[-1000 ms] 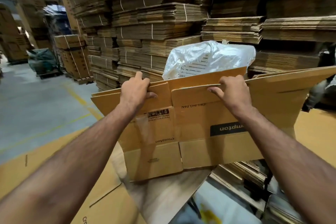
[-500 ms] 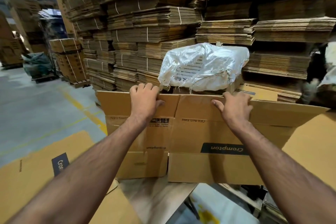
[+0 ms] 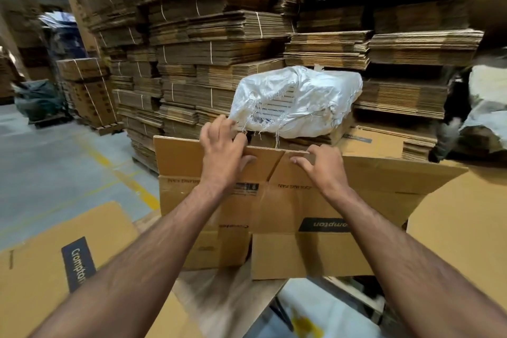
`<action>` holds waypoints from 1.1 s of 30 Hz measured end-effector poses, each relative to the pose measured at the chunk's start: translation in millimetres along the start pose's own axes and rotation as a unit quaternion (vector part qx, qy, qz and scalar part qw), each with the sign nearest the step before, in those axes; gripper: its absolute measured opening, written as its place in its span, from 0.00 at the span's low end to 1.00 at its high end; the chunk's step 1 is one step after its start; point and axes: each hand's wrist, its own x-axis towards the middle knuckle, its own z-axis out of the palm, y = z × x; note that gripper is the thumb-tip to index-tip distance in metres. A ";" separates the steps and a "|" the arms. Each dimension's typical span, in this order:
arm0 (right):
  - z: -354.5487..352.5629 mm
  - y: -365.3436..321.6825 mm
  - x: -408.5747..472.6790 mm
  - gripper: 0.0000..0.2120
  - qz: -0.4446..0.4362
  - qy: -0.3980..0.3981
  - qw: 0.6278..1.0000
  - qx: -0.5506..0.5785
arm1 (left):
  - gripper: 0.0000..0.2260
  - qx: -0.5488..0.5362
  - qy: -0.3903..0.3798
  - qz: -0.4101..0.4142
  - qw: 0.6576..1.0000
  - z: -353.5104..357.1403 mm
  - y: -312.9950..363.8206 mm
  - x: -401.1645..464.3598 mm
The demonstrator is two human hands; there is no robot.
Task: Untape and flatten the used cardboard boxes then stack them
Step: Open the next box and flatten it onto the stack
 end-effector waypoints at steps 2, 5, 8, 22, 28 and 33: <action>-3.7 -0.4 3.8 0.25 -0.015 0.011 1.000 -0.004 | 0.31 0.012 0.015 -0.030 0.999 3.2 -12.4 -4.1; -13.0 -5.5 11.0 0.28 -0.025 0.017 0.999 -0.011 | 0.47 0.034 0.041 -0.077 0.996 6.3 -36.9 -18.6; -20.3 -9.2 19.3 0.28 -0.040 0.028 0.998 -0.029 | 0.54 -0.006 0.053 -0.182 0.982 8.1 -63.7 -29.9; -21.6 -78.3 44.3 0.24 -0.142 0.110 0.984 -0.008 | 0.39 -0.568 -0.219 -0.319 0.727 -21.6 -188.4 -85.4; 5.8 -86.9 44.5 0.24 -0.103 -0.054 0.992 -0.047 | 0.15 -0.480 -0.233 -0.265 0.803 -19.8 -198.2 -113.3; 25.8 -77.9 26.9 0.27 -0.079 -0.089 0.992 -0.030 | 0.15 -0.370 -0.209 -0.227 0.876 -10.0 -199.1 -119.5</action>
